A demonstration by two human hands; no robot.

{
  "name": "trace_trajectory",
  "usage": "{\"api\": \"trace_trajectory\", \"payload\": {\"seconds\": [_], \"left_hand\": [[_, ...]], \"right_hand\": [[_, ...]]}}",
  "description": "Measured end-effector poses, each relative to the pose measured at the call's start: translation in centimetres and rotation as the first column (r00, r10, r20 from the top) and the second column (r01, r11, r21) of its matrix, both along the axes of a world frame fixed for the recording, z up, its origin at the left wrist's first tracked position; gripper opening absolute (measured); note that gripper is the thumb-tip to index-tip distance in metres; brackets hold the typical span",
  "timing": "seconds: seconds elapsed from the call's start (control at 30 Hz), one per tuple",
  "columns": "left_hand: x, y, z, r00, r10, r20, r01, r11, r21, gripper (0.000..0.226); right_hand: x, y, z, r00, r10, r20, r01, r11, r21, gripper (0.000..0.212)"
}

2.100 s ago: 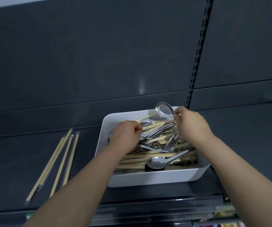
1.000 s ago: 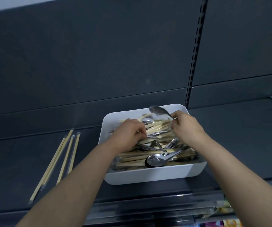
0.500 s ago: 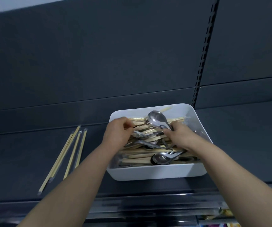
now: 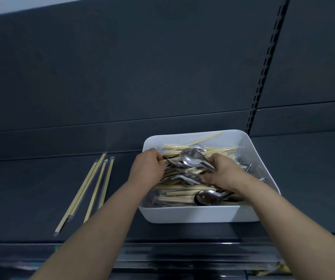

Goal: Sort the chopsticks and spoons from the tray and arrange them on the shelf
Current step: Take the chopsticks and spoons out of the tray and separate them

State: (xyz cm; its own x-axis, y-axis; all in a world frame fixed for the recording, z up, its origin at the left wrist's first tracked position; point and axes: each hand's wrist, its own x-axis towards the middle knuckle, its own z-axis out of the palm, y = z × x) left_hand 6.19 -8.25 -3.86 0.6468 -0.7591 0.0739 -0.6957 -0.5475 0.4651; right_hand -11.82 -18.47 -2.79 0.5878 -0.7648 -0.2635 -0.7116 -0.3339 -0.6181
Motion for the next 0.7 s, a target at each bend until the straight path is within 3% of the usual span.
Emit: {"api": "trace_trajectory", "payload": {"seconds": [0.23,0.43,0.57,0.63,0.7], "left_hand": [[-0.6,-2.8,-1.4,0.993,0.065,-0.098,-0.055,0.994,0.098,0.035],[-1.2,-3.6,-1.8,0.992,0.023,-0.124,-0.013,0.997,0.078,0.032],[-2.3,-1.9,-0.2,0.917,-0.315,-0.246,0.350,0.930,0.114,0.025],[-3.2,-1.5,0.3,0.868,-0.487,-0.093,0.492,0.822,0.285,0.029],[-3.8,-1.5,0.4,0.829,-0.554,0.070,0.501,0.794,0.345,0.023]], "right_hand": [[-3.2,-2.0,0.6,0.961,-0.191,0.202,0.189,0.981,0.030,0.013],[-3.8,-2.2,0.5,0.759,-0.449,0.472,0.363,0.893,0.266,0.023],[-2.7,-2.0,-0.1,0.743,-0.474,0.474,0.308,0.869,0.387,0.024],[-1.8,-1.6,-0.6,0.742,-0.488,0.459,0.284,0.850,0.444,0.026],[-1.2,-1.4,-0.7,0.708,-0.519,0.480,0.267,0.825,0.498,0.028]]}}
